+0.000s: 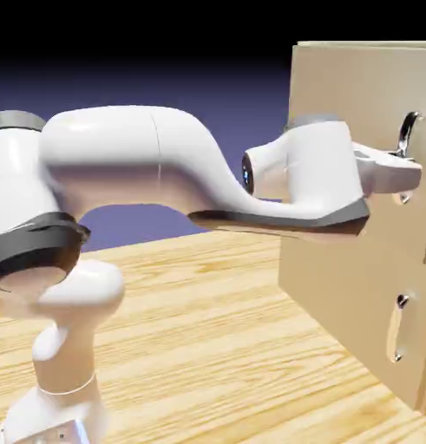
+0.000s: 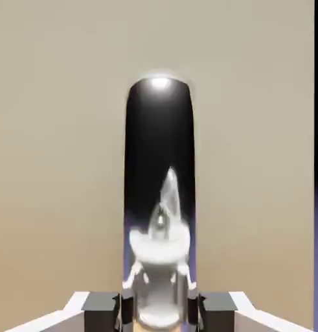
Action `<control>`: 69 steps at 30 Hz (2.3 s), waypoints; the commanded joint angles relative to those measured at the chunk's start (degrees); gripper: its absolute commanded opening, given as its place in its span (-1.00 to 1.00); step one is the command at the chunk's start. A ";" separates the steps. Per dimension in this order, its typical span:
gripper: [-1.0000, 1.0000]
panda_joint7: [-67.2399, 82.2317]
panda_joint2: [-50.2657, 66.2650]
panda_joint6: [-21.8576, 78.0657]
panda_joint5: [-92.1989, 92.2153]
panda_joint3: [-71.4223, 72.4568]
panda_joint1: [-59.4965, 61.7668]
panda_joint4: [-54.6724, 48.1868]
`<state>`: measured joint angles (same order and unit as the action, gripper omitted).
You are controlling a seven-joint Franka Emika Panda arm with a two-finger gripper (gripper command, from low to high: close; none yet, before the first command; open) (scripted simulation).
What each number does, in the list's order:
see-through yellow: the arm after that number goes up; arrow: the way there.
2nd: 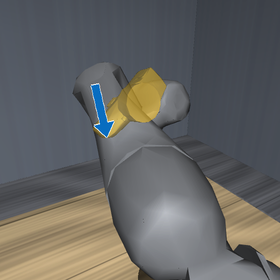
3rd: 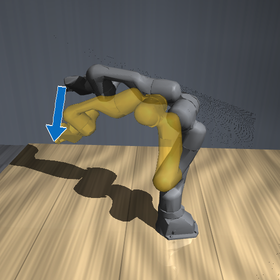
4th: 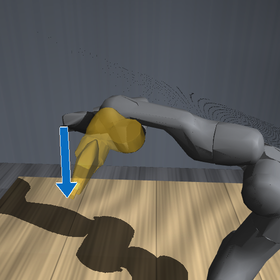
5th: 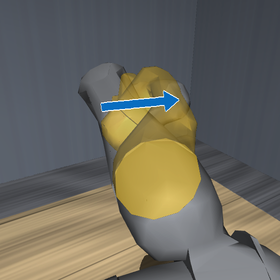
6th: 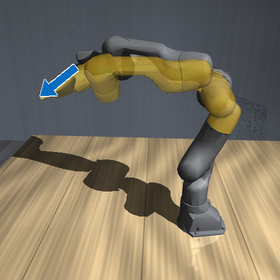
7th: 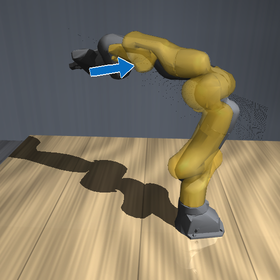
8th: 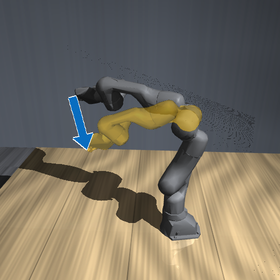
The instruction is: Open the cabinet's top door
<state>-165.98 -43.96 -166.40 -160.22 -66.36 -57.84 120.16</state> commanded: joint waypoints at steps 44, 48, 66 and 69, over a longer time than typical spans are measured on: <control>-1.00 29.47 -33.50 28.18 76.39 73.84 57.62 48.22; -1.00 32.79 -36.77 35.99 86.34 81.51 54.56 48.82; -1.00 35.39 -30.76 73.78 120.33 118.62 57.15 28.97; -1.00 35.61 -29.14 79.54 123.78 123.58 61.58 22.75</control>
<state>-130.37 -73.12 -86.93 -36.44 57.19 3.74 142.88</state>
